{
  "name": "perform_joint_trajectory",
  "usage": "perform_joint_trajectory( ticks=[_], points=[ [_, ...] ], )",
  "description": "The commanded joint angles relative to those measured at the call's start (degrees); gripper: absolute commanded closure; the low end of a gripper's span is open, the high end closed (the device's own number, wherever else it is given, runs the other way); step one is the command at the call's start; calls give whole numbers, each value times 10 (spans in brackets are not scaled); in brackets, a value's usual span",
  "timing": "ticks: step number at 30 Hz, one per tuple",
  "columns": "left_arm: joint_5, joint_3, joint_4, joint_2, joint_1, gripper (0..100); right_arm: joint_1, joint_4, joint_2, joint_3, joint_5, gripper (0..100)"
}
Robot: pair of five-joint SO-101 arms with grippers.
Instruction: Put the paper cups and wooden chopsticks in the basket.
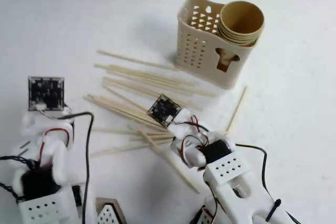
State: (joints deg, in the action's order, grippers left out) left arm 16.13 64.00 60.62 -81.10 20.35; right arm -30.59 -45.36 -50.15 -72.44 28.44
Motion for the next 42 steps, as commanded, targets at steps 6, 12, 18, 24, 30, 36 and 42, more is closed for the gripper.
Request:
perform_joint_trajectory(
  ticks=[6, 12, 18, 24, 30, 36, 42],
  points=[
    [-7, 222, -94, -173, 7, 972, 0, 2, -10, 18, -3, 974],
    [-7, 254, -69, -240, 6, 942, -4, -107, -10, 142, -56, 974],
    [-7, 255, -67, -236, 8, 910, -29, -136, 15, 247, -59, 974],
    [-6, 258, -67, -236, 8, 910, -88, -132, 176, 358, -60, 974],
    [-5, 265, -70, -236, 8, 910, -111, -135, 395, 496, -57, 912],
    [-5, 266, -70, -236, 8, 910, -113, -135, 577, 604, -57, 876],
    [-5, 266, -70, -236, 8, 909, -112, -136, 664, 665, -57, 875]
  ],
)
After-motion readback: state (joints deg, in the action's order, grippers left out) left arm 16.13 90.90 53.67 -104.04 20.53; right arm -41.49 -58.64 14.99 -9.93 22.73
